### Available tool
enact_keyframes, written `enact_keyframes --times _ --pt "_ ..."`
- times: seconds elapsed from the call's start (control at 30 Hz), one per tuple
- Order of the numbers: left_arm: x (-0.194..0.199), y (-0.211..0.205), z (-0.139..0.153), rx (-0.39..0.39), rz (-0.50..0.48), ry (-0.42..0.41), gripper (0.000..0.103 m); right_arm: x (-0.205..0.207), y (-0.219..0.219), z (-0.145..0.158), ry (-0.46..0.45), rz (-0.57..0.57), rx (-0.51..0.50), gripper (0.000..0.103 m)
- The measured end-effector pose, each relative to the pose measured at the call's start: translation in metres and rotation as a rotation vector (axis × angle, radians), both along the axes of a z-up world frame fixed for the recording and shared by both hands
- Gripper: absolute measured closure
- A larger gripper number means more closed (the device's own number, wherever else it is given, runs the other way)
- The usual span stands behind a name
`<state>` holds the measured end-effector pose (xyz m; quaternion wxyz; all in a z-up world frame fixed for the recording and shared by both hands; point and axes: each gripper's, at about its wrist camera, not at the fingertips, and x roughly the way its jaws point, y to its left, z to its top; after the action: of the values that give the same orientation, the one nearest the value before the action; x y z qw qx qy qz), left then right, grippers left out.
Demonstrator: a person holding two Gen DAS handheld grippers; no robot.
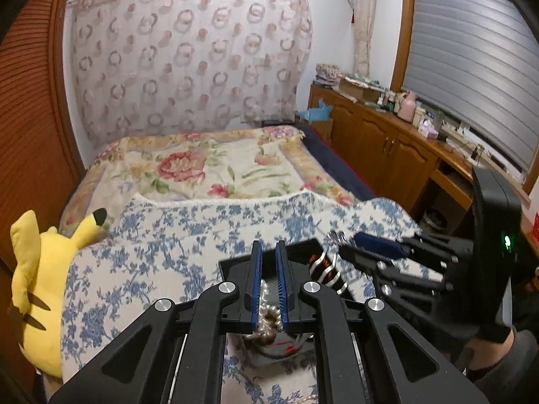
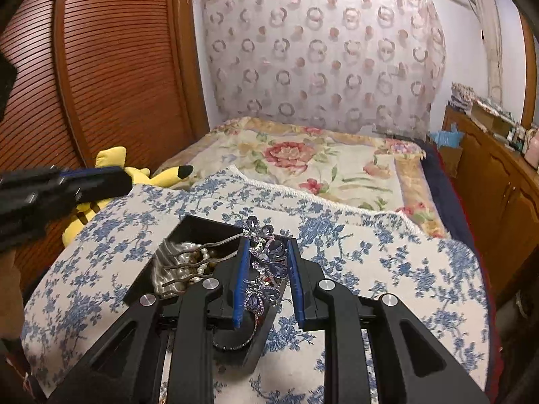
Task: Organize jewelry
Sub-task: 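Open the left tool to drop the pearls in while the right tool releases the comb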
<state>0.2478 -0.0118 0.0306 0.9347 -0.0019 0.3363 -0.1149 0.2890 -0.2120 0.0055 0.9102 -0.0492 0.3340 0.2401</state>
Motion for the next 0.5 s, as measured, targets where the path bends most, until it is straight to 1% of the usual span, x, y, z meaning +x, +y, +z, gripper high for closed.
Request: enact_keyframes --times 0.03,0.1,0.17,0.23,0.27,0.33,0.37,0.43,0.5 --pt "-0.001 0.001 -0.002 0.0 0.001 0.001 0.081 0.003 0.001 -0.003 0.009 0.0 0.001 0.079" --pt "-0.005 0.005 -0.006 -0.011 0.005 -0.002 0.076 0.008 0.005 -0.01 0.024 0.0 -0.007 0.079" --pt "-0.008 0.009 -0.008 -0.009 0.011 -0.003 0.074 0.011 0.009 -0.016 0.029 0.0 -0.021 0.079" --pt "-0.013 0.016 -0.011 -0.013 0.022 -0.007 0.063 0.014 0.013 -0.02 0.034 -0.003 -0.034 0.079" --pt "-0.015 0.018 -0.013 -0.016 0.027 -0.008 0.06 0.015 0.015 -0.022 0.035 -0.005 -0.038 0.079" --pt "-0.018 0.024 -0.017 -0.013 0.038 -0.01 0.05 0.016 0.019 -0.025 0.039 -0.004 -0.045 0.078" --pt "-0.019 0.027 -0.019 -0.008 0.043 -0.011 0.047 0.017 0.021 -0.026 0.041 -0.003 -0.048 0.078" --pt "-0.022 0.033 -0.025 0.0 0.057 -0.01 0.032 0.018 0.024 -0.028 0.038 0.0 -0.057 0.078" --pt "-0.025 0.039 -0.031 0.015 0.076 -0.012 0.027 0.018 0.027 -0.029 0.034 0.0 -0.072 0.077"
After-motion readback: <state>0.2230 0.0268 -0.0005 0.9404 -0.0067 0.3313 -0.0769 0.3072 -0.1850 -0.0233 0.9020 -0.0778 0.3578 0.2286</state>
